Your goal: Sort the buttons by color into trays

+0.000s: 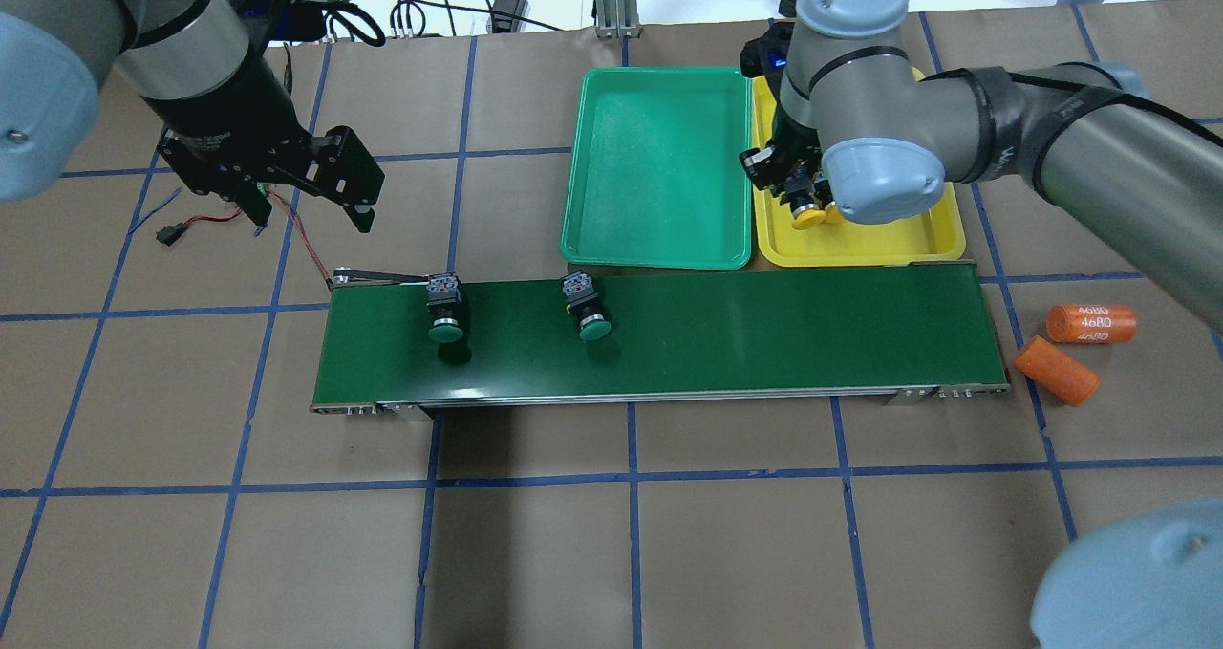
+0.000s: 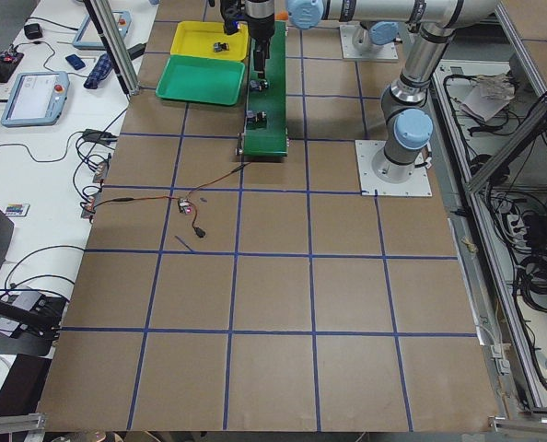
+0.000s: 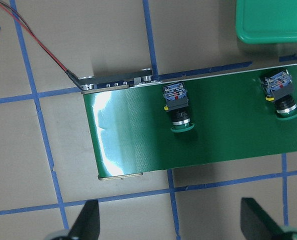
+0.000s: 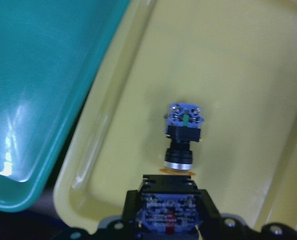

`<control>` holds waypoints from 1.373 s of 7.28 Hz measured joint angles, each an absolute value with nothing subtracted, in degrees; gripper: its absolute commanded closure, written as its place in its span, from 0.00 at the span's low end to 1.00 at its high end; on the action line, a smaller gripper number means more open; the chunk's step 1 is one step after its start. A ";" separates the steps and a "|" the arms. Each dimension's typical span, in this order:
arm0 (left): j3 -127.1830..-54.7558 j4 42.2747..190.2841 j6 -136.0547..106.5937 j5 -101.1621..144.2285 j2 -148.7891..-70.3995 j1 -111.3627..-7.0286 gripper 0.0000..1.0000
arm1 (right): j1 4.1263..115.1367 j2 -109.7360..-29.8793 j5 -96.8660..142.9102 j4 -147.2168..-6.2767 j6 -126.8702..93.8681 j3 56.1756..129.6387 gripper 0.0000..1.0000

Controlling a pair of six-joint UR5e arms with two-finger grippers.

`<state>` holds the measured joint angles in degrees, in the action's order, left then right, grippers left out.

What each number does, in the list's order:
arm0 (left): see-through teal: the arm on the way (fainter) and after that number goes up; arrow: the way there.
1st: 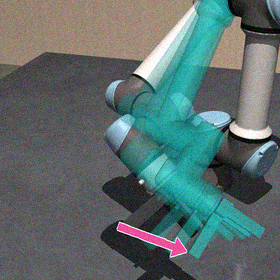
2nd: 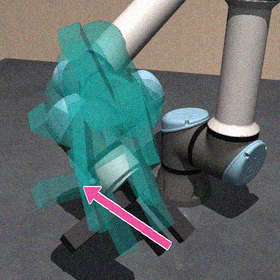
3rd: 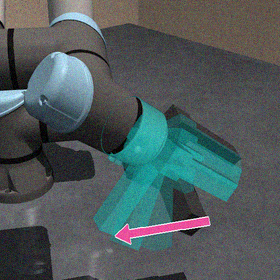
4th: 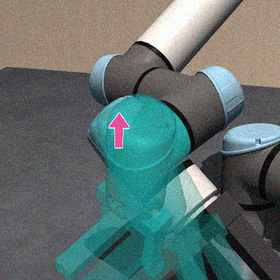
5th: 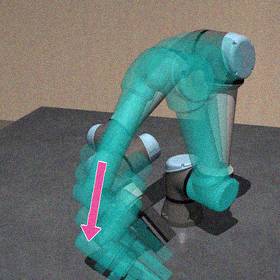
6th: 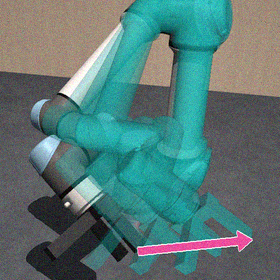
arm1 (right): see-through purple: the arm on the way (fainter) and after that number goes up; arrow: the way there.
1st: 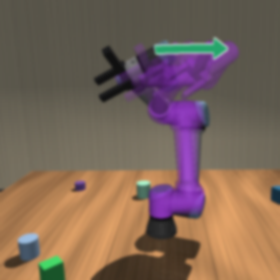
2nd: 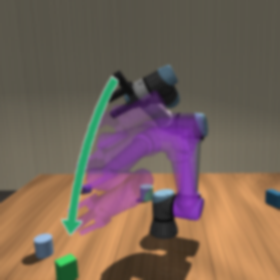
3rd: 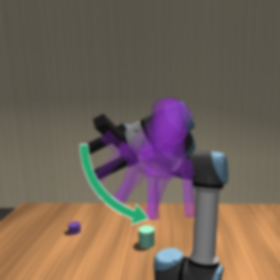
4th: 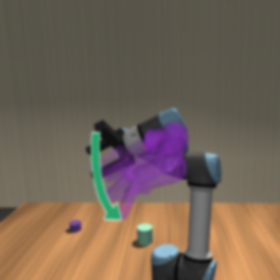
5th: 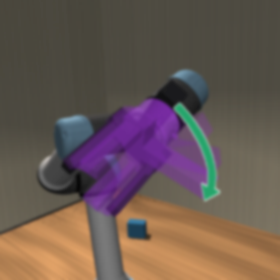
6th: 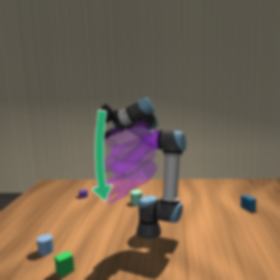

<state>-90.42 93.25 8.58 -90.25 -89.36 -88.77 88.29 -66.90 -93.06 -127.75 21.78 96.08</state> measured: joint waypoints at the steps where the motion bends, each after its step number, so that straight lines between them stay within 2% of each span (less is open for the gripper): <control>1: -90.41 93.25 8.62 -90.26 -89.29 -88.77 0.00 | 86.15 -65.05 -93.04 -129.66 25.21 95.51 0.98; 2: -90.41 93.24 8.67 -90.30 -89.27 -88.77 0.00 | 84.42 -62.94 -93.04 -131.47 28.16 94.59 0.90; 3: -90.42 93.20 8.69 -90.35 -89.28 -88.77 0.00 | 82.53 -60.76 -92.99 -132.58 31.03 93.29 0.74; 4: -90.44 93.18 8.70 -90.36 -89.29 -88.77 0.00 | 81.20 -58.87 -92.89 -133.46 32.91 92.20 0.41; 5: -90.44 93.17 8.70 -90.35 -89.32 -88.77 0.00 | 80.61 -57.25 -92.59 -135.12 33.69 91.62 0.12; 6: -90.44 93.17 8.70 -90.35 -89.33 -88.77 0.00 | 80.39 -56.27 -90.94 -137.02 33.86 91.40 0.00; 10: -90.46 93.18 8.93 -90.37 -89.32 -88.77 0.00 | 81.85 -60.36 -86.62 -136.62 31.29 91.54 0.00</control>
<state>-90.46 93.18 8.93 -90.37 -89.32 -88.77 81.85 -60.36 -86.62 -136.62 31.29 91.54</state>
